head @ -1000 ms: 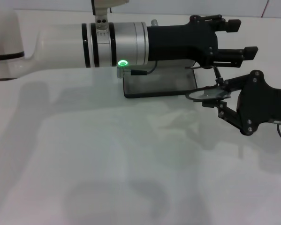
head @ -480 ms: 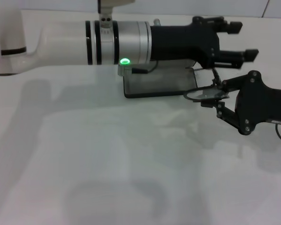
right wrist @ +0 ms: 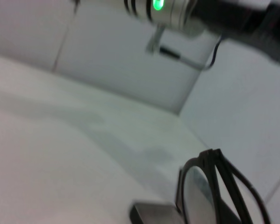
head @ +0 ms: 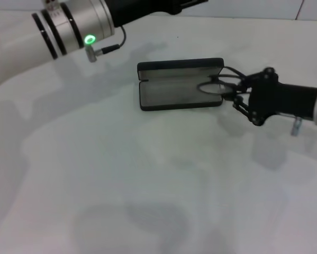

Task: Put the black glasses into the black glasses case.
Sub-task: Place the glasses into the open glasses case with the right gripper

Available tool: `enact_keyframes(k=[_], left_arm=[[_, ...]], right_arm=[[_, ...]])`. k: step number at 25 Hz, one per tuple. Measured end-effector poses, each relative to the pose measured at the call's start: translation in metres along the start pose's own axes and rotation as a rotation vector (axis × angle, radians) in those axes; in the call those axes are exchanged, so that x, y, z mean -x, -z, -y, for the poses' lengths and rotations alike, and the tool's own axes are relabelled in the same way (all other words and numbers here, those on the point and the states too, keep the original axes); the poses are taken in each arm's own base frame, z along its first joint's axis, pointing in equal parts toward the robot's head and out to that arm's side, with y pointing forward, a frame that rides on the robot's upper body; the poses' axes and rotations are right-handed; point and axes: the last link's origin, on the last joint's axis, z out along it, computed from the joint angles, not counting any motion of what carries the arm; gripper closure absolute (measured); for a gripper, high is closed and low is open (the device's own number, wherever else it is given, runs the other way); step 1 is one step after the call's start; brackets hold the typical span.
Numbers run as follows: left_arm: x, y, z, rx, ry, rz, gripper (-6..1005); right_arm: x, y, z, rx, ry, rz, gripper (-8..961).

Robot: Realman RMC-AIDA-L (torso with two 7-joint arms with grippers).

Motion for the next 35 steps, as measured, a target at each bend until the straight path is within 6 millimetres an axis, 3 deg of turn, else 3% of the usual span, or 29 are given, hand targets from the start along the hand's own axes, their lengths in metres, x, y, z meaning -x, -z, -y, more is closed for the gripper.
enact_keyframes(k=[8,11,22,28,35], left_arm=[[0.002,0.009,0.005,-0.023,0.002,0.004,202],[0.001,0.008,0.005,-0.021,0.0,0.004,202],[-0.002,0.005,0.006,-0.013,-0.015,0.008,202],[0.001,0.006,0.004,-0.014,-0.01,0.009,202],[0.004,0.011,0.006,-0.025,-0.001,0.015,202]], right_arm=[[0.016,-0.056,-0.015,-0.079,0.224,-0.237,811],[0.022,-0.067,-0.022,-0.089,0.275,-0.265,811],[0.04,-0.088,-0.023,-0.065,0.292,-0.232,810],[0.039,-0.098,-0.016,-0.065,0.281,-0.254,809],[0.039,-0.099,-0.028,-0.064,0.297,-0.263,808]])
